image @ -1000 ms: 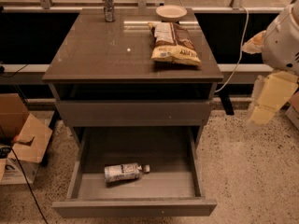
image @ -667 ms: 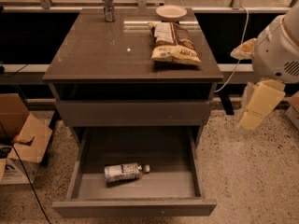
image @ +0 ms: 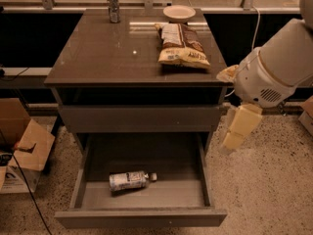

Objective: Pick blue plastic bottle from middle drawer and place on counter

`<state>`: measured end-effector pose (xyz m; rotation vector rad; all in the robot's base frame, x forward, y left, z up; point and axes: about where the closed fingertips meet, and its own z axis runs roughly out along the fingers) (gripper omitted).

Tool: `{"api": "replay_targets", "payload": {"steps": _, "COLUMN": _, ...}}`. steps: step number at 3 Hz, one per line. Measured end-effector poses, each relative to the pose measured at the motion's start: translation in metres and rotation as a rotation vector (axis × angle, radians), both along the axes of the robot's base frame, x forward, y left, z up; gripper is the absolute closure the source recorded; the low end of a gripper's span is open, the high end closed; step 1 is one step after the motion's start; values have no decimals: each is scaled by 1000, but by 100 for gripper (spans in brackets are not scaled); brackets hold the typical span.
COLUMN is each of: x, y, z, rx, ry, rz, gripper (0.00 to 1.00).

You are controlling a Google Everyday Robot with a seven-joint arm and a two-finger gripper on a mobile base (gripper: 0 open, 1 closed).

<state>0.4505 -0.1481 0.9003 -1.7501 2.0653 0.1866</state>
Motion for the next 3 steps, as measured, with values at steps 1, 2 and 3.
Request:
{"api": "replay_targets", "payload": {"steps": 1, "x": 7, "y": 12, "z": -25, "rx": 19, "ry": 36, "rz": 21, "gripper": 0}}
{"api": "replay_targets", "payload": {"steps": 2, "x": 10, "y": 24, "z": -37, "rx": 14, "ry": 32, "rz": 18, "gripper": 0}}
{"api": "replay_targets", "payload": {"steps": 3, "x": 18, "y": 43, "z": -57, "rx": 43, "ry": 45, "rz": 52, "gripper": 0}}
